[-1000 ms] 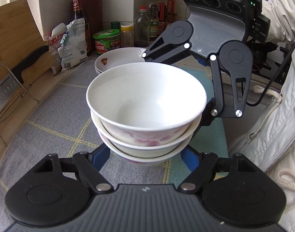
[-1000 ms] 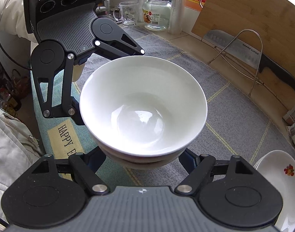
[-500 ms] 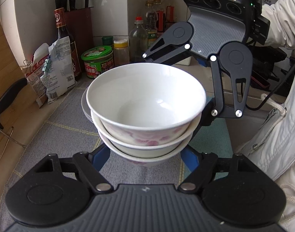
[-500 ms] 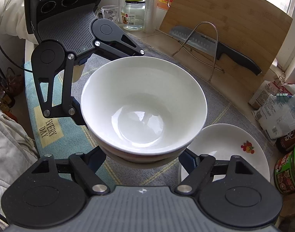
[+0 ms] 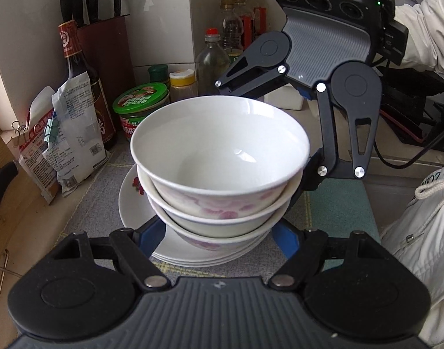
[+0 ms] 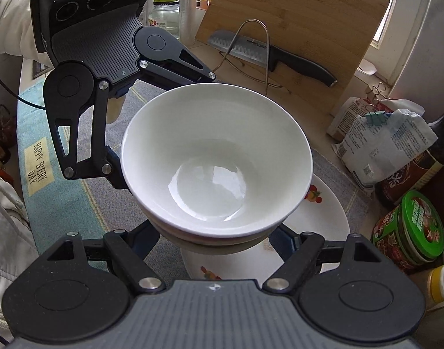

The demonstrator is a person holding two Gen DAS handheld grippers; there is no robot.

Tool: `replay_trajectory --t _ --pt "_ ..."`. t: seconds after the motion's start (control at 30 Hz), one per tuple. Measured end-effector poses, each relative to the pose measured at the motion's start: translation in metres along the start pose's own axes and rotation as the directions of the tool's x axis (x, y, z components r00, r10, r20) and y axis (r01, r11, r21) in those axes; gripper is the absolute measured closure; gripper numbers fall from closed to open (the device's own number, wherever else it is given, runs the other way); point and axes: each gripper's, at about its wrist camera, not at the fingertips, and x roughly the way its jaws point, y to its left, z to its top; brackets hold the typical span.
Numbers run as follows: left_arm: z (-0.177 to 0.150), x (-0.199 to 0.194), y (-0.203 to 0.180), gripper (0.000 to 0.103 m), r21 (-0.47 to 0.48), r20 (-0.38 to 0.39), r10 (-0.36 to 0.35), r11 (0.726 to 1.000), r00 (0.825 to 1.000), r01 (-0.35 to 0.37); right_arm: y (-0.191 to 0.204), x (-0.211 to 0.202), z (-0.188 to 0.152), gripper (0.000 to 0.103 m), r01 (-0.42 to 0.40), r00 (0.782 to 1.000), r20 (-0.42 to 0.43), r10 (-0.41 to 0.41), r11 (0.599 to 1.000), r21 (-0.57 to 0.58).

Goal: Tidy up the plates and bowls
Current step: 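Carry the bowl stack with both grippers over the flower-print plate stack, then lower the bowl stack onto the plates and open both grippers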

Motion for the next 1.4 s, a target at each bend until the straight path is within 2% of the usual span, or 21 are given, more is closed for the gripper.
replay_trajectory --t 0.57,1.13,1.3,1.4 --pt "0.018 0.041 0.02 0.023 -0.003 -0.027 0.005 1.0 1.0 -0.005 -0.039 0.008 -0.023 0.018 0.022 0.999 -0.029 -0.022 1.0 0.015" --pt "0.019 0.049 0.026 0.023 -0.033 -0.022 0.005 0.999 1.0 -0.005 -0.047 0.012 -0.026 0.018 0.026 0.999 -0.03 -0.025 0.999 0.037" --pt "0.019 0.049 0.025 0.02 -0.044 -0.011 0.025 0.999 1.0 -0.025 -0.052 0.011 -0.028 0.018 0.007 1.0 -0.019 -0.006 0.997 0.073" --pt "0.018 0.047 0.021 0.013 -0.044 -0.004 0.056 0.997 0.998 -0.056 -0.05 0.01 -0.028 0.017 0.008 1.0 -0.015 -0.007 0.997 0.073"
